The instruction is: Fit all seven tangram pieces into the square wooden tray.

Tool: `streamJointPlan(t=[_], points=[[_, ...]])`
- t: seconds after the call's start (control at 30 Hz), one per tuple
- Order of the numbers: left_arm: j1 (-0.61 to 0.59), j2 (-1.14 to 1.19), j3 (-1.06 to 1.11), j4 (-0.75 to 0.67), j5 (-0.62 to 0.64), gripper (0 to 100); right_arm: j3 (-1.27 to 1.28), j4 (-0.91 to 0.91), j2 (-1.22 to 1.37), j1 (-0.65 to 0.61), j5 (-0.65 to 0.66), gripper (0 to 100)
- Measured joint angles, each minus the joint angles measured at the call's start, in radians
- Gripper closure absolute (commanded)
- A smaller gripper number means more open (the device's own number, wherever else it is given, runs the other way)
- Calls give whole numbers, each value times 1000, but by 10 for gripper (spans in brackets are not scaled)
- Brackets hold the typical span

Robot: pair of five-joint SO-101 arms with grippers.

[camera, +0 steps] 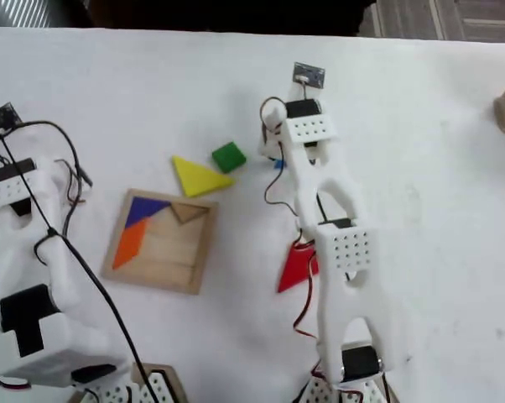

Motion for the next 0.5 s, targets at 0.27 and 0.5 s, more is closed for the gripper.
streamJointPlan(t=[0.27, 0.5], points=[[2, 0, 0, 0, 0, 801, -18, 0, 23, 3, -6, 800], [2, 0, 0, 0, 0, 801, -18, 0, 23, 14, -8, 861]])
